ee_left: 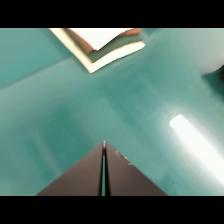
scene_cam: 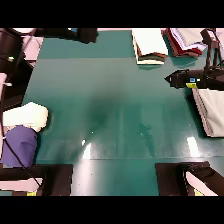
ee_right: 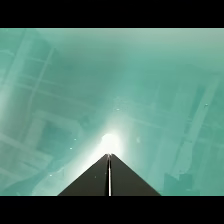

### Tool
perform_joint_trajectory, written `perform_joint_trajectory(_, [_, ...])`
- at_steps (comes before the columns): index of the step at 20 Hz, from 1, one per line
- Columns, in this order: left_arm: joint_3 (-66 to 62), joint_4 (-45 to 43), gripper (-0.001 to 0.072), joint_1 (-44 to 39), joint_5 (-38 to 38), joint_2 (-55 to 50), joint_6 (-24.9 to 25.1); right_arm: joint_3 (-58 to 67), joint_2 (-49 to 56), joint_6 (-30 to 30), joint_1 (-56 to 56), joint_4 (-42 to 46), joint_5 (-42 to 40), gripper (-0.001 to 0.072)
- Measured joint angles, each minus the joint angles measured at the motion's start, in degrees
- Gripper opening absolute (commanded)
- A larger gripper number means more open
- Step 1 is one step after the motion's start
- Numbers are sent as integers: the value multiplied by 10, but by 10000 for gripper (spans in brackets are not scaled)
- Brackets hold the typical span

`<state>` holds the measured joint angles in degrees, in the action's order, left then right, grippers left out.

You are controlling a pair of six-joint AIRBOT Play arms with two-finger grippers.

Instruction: Fold the shirts.

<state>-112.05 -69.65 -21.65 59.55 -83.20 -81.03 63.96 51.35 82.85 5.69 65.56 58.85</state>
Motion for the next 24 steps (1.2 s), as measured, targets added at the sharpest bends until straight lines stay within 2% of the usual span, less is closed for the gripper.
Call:
perform_joint_trajectory(4, [40, -29, 25, 76, 125, 62, -1, 0, 0, 0, 0, 0, 0, 16])
perform_joint_trajectory(7, [137, -104, 27, 137, 181, 135, -13, 0, 0, 0, 0, 0, 0, 16])
perform_joint_trajectory(8, [177, -132, 72, 156, 190, 158, -20, 0, 0, 0, 0, 0, 0, 16])
perform_joint_trajectory(9, [223, -163, 401, 179, 200, 181, -27, 0, 0, 0, 0, 0, 0, 16])
perform_joint_trajectory(10, [267, -184, 685, 200, 204, 197, -32, 0, 0, 0, 0, 0, 0, 16])
perform_joint_trajectory(13, [401, -228, 670, 264, 183, 224, -50, 0, 0, 0, 0, 0, -2, 17])
perform_joint_trajectory(19, [587, -254, 669, 327, 52, 216, -66, 0, 0, 0, 1, 0, -4, 16])
perform_joint_trajectory(20, [599, -257, 626, 330, 40, 212, -68, 0, 0, 0, 1, 0, -4, 17])
perform_joint_trajectory(21, [609, -258, 426, 332, 30, 208, -70, 0, 0, 0, 1, 0, -4, 16])
perform_joint_trajectory(23, [621, -258, 86, 335, 17, 204, -72, 0, 0, 0, 2, 0, -4, 16])
perform_joint_trajectory(24, [623, -259, 25, 336, 15, 203, -73, 0, 0, 0, 2, 0, -4, 16])
